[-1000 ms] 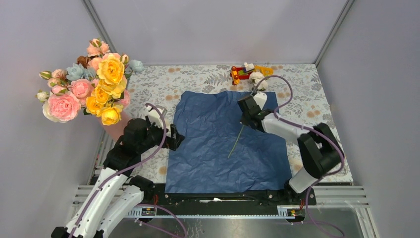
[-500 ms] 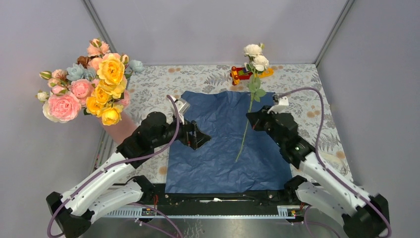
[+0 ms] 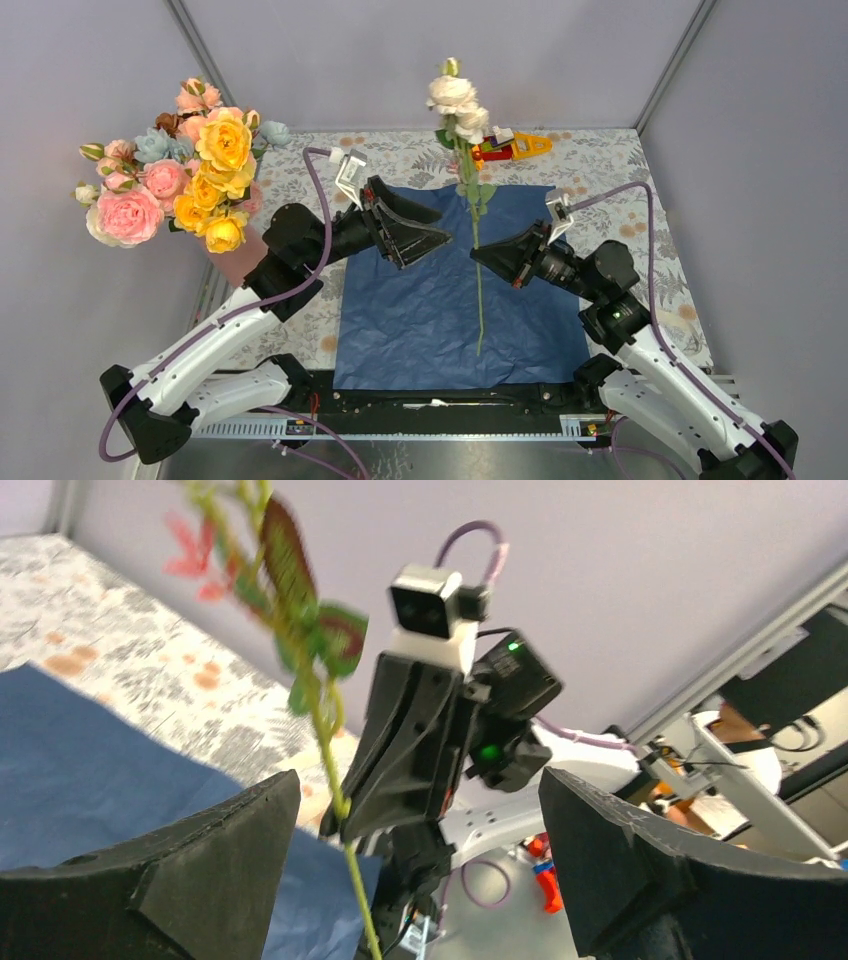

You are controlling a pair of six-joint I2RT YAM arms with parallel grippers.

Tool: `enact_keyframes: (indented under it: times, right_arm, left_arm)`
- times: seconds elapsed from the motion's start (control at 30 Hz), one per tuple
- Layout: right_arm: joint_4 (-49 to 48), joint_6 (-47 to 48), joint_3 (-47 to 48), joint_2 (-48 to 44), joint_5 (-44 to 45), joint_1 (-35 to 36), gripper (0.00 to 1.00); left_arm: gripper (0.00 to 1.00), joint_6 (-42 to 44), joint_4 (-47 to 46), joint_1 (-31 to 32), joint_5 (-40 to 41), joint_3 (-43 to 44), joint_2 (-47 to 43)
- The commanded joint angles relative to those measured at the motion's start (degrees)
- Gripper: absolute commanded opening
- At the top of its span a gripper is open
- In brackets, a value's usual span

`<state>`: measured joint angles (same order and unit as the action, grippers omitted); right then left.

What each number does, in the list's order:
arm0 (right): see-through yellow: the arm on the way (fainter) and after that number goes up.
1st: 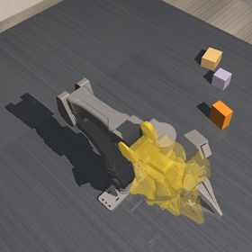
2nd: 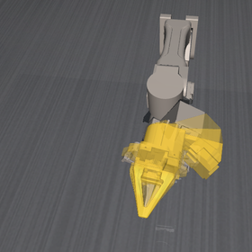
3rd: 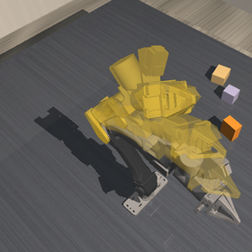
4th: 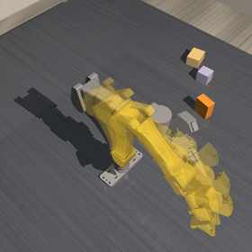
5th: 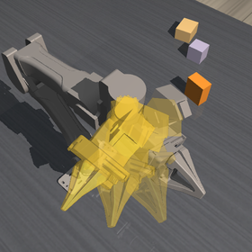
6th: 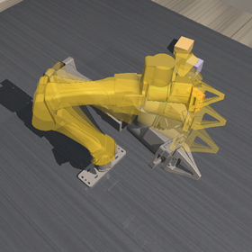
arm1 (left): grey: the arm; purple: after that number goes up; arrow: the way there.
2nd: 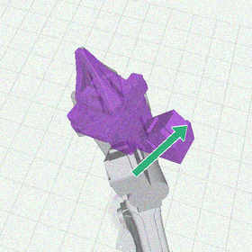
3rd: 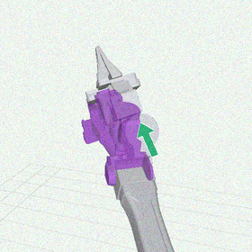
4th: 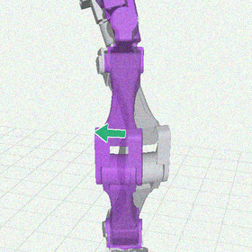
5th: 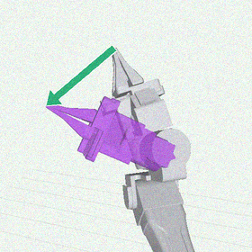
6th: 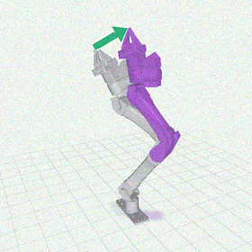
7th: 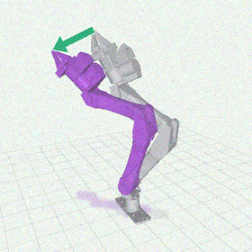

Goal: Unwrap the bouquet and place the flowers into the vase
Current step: Pick up the fake flower from the wrapping paper, then insert the fake flower into the vase.

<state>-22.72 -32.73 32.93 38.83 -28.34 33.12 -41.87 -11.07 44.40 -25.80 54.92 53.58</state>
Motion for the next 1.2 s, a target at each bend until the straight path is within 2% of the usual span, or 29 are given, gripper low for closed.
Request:
enact_keyframes:
  times: [0.0, 0.1, 0.3, 0.33, 0.47, 0.63, 0.77, 0.93, 0.97, 1.07, 1.1, 1.17]
  right_arm:
    - [-10.3, -4.9, 4.8, 3.6, -12.0, 3.0, 0.0]
    - [-13.4, -6.0, 5.0, 4.8, -12.1, 5.0, 0.0]
    - [-10.8, -3.9, 7.6, 7.1, -13.8, 8.3, 0.0]
    - [-11.0, -4.1, 7.7, 7.4, -14.1, 8.5, 0.0]
    - [-11.0, -4.2, 7.8, 8.3, -14.7, 9.2, 0.0]
    - [-10.1, -3.5, 7.5, 8.6, -14.0, 9.2, 0.0]
    - [-8.3, -2.5, 7.4, 8.9, -13.1, 9.2, 0.0]
    - [-5.0, -0.5, 7.0, 7.8, -9.2, 9.2, 0.0]
    - [-3.6, 0.4, 7.1, 7.5, -7.8, 9.2, 0.06]
    - [1.0, 2.8, 7.2, 6.2, -2.7, 9.2, 0.32]
    - [2.8, 3.4, 7.2, 5.8, -0.8, 9.2, 0.45]
    - [5.3, 4.8, 7.0, 5.0, 3.4, 9.2, 0.59]
  left_arm:
    - [0.97, -6.0, -11.5, 0.6, -3.8, 3.5, 2.1]
    - [0.96, -3.5, -6.4, 1.0, -0.6, 4.8, 2.3]
    - [0.93, -2.0, -3.2, 1.0, 2.2, 5.1, 1.3]
    - [0.89, -1.6, -2.0, 1.0, 2.4, 6.0, 1.4]
    - [0.56, -1.6, -2.2, 1.0, 2.2, 6.3, 0.9]
    - [0.28, -1.6, -2.5, 1.1, 2.7, 5.3, -0.7]
    - [0.0, 0.8, 1.1, 1.0, 3.2, 6.0, -0.9]
    - [0.0, 9.2, 10.5, 1.0, 4.5, 10.8, -0.3]
    - [0.0, 12.3, 14.6, 1.0, 4.7, 12.8, 0.2]
    - [0.0, 23.1, 27.8, 1.0, 6.7, 22.9, 2.3]
    - [0.0, 26.8, 32.2, 1.0, 7.3, 26.0, 3.2]
    - [0.0, 34.9, 40.7, 1.0, 8.7, 32.2, 4.9]
